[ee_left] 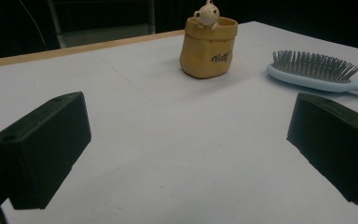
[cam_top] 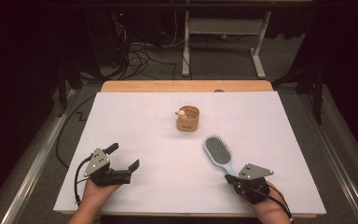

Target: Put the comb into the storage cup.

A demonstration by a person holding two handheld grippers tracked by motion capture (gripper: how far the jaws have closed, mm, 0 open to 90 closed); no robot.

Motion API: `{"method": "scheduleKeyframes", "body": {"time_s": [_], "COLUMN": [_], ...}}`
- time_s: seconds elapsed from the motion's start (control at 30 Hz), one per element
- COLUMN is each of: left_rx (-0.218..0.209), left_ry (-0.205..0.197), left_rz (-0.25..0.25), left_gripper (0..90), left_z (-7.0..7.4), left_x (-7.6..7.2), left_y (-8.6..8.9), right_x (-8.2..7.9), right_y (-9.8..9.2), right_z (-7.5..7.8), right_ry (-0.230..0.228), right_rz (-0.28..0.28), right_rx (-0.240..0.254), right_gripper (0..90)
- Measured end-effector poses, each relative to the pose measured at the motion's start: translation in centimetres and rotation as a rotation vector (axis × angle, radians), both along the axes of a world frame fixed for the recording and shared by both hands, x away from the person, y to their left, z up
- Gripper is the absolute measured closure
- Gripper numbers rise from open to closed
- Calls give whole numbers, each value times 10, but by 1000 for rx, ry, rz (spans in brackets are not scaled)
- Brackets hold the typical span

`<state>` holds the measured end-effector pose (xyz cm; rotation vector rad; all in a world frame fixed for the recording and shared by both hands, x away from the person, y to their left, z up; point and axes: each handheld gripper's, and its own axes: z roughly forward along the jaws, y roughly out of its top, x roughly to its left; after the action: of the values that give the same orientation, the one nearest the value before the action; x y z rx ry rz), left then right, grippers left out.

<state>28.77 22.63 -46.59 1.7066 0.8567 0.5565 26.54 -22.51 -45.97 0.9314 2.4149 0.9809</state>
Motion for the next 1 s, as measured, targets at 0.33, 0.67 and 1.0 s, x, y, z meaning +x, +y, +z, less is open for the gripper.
{"method": "scheduleKeyframes", "body": {"time_s": [0.33,0.67,1.0], "left_rx": [1,-6,-7], "left_ry": [6,6,14], "left_rz": [-11,-10,-15], "left_gripper": [0,0,8], "left_z": [-1,0,0], "left_x": [0,0,1], "left_y": [-1,0,1], "right_x": [3,4,3], "right_y": [-8,-16,-21], "right_z": [0,1,5], "right_ry": [-12,-26,-45], "right_rz": [-36,-59,-40], "right_rx": [-1,-33,48], "right_gripper": [900,900,900]}}
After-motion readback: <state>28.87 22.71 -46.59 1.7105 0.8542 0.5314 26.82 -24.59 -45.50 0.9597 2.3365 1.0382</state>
